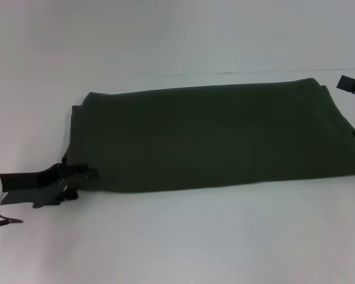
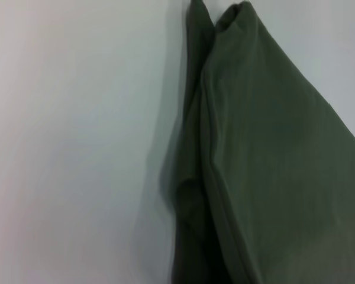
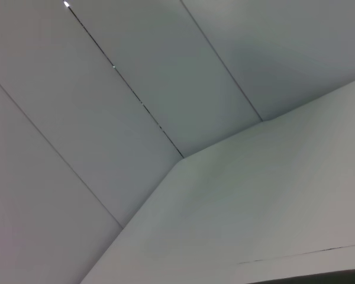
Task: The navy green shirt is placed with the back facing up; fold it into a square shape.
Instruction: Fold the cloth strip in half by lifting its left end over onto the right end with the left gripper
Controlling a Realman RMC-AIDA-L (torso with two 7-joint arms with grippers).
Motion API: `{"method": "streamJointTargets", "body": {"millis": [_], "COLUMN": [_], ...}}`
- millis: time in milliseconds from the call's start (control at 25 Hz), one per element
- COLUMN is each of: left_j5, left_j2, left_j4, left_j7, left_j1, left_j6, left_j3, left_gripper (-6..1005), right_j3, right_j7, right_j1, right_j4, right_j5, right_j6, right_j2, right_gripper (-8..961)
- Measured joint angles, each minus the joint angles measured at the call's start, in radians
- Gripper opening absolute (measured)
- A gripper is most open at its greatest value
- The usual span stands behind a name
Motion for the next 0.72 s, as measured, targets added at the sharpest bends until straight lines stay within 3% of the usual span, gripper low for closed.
{"method": "streamJointTargets", "body": {"millis": [720], "left_j5": [-0.003], "left_j2": [0.002], "left_j4": [-0.008], "left_j7": [0.011], "left_j1": [-0.04], "left_j6": [-0.023], "left_j3": [0.003], "left_gripper": [807], "right_j3": [0.0], "right_j7": [0.0], "right_j1": [-0.001], "right_j4": [0.0], "right_j5": [0.0], "right_j6": [0.0], "right_j2": [0.0], "right_gripper": [821]}}
